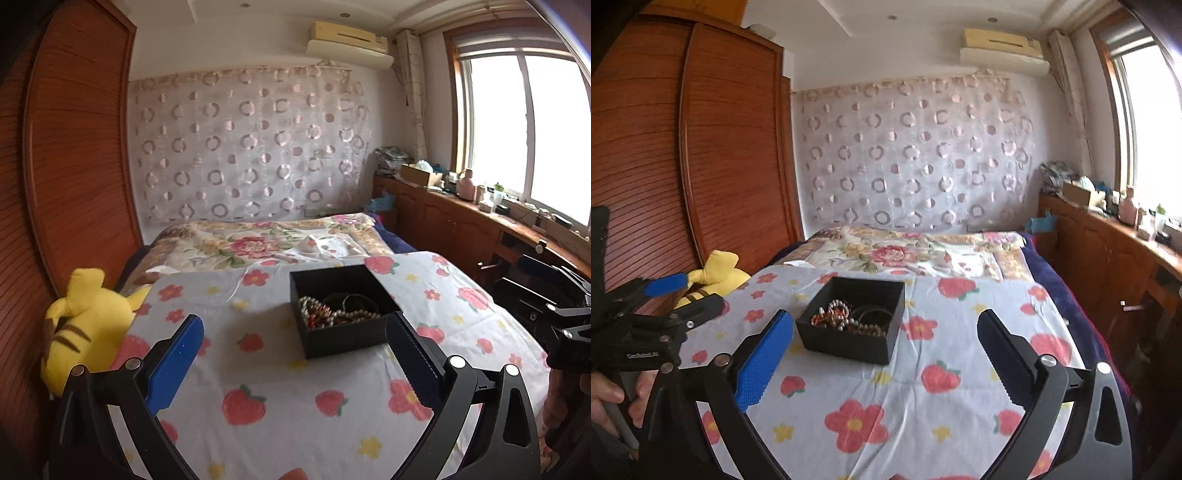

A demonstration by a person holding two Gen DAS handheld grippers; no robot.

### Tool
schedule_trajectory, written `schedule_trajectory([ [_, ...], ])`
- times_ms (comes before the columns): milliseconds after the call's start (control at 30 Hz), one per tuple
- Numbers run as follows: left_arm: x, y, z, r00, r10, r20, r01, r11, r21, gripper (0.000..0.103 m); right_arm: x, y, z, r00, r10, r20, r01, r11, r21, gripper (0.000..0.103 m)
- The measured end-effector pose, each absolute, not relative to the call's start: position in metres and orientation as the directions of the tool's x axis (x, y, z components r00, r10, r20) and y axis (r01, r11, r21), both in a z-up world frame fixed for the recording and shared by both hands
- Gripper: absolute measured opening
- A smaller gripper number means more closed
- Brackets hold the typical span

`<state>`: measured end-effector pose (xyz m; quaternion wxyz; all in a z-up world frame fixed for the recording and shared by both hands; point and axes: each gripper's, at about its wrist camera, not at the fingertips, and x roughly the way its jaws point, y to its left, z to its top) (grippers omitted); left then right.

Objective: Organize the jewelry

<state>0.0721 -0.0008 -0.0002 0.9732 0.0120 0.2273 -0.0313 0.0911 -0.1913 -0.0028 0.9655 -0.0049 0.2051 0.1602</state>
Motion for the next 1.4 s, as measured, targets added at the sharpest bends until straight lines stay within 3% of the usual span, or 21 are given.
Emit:
schedule_trajectory([
  [1400, 0.041, 0.004, 0.003, 0.914, -0.042, -0.403, 0.04, 0.999, -0.015, 0.095, 0.078, -0.193, -0.015, 0.883, 0.269, -0.385, -0.269, 0.962, 0.054, 0.101],
])
